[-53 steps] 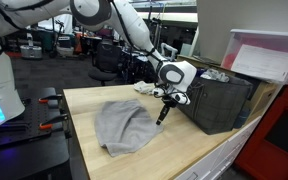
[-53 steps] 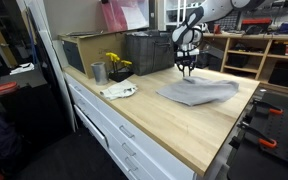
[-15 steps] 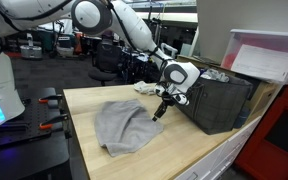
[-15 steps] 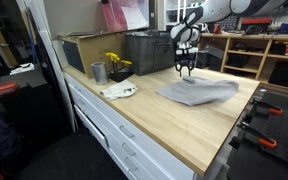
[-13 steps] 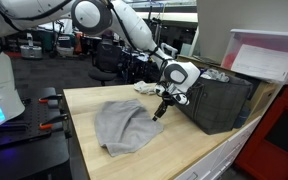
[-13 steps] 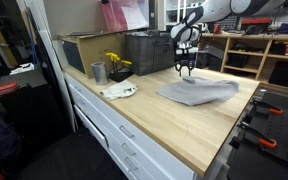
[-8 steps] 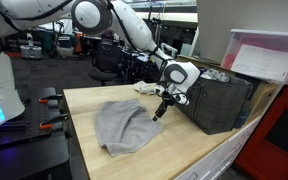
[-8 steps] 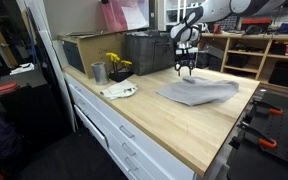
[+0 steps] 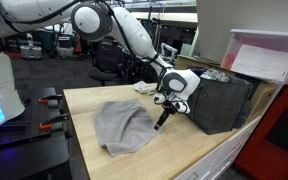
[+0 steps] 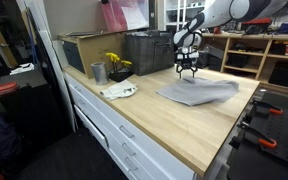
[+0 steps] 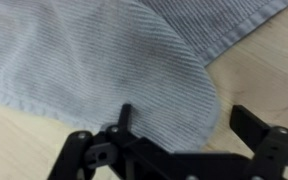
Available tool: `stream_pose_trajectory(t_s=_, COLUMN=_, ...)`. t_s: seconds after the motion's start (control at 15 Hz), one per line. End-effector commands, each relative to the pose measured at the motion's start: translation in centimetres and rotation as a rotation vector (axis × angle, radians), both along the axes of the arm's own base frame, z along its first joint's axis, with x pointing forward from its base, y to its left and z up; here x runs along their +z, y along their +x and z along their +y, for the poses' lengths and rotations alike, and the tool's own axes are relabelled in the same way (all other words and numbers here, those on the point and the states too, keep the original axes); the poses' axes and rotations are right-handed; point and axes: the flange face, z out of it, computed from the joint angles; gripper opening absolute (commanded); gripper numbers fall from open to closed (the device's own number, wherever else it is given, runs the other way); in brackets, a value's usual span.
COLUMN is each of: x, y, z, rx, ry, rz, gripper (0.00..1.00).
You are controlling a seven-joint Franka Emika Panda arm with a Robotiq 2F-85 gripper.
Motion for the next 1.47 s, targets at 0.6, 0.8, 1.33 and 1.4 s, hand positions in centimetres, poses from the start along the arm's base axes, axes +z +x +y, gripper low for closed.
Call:
stream_pose_trajectory(t_s=0.6, x=-1.5, y=-1.0, z=-1.2, rx=-0.112, ry=0.002, rz=0.053, gripper=0.21)
stream_pose_trajectory(t_s=0.8, x=-1.0, y=-1.0, z=-1.8, rx=-0.149, ry=-0.013, rz=0.054, gripper=0.01)
stream_pose_trajectory(t_s=1.33, x=1.1, y=-0.9, z=-4.6, rx=-0.254, ry=-0.082, rz=0.021, gripper=0.00)
stream_pose_trajectory(t_s=1.4, x=1.5, y=-0.8, z=-4.9, rx=-0.261, ry=-0.095, rz=0.013, gripper=0.00)
